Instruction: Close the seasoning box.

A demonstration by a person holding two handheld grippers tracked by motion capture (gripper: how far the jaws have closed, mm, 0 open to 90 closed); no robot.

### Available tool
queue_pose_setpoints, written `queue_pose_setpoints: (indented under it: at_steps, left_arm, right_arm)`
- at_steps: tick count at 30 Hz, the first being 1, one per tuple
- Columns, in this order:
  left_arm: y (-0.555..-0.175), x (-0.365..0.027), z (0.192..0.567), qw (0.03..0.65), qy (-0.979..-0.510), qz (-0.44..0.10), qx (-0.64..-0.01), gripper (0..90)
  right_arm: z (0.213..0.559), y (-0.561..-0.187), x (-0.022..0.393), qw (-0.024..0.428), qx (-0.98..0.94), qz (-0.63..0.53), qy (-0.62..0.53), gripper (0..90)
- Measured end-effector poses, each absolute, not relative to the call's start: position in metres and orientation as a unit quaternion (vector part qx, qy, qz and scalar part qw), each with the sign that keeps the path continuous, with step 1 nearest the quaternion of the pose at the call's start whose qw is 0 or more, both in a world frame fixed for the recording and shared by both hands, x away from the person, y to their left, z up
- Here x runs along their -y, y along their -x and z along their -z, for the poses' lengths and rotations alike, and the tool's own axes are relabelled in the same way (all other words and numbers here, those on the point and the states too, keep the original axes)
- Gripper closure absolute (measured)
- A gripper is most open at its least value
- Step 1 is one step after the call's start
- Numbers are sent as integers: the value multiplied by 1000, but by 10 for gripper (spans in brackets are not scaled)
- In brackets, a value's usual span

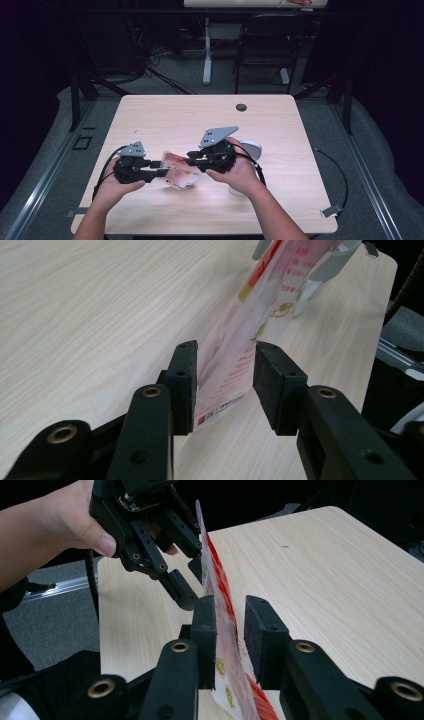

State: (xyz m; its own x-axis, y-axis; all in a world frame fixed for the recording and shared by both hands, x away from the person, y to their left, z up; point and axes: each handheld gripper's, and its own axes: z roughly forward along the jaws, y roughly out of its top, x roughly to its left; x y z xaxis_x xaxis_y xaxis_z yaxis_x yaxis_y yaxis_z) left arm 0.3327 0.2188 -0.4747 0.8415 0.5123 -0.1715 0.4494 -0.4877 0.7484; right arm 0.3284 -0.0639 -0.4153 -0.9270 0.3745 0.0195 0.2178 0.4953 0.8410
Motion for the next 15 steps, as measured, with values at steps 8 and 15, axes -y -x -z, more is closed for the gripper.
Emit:
queue_pose_setpoints:
  at_steps: [8, 15]
  left_arm:
    - [-332, -226, 474, 422, -860, -41, -285, 628]
    - [-330, -228, 475, 419, -859, -45, -290, 625]
  right_arm:
    - [415, -329, 57, 82, -861, -473, -169, 752]
    - [410, -327, 51, 81, -860, -479, -158, 741]
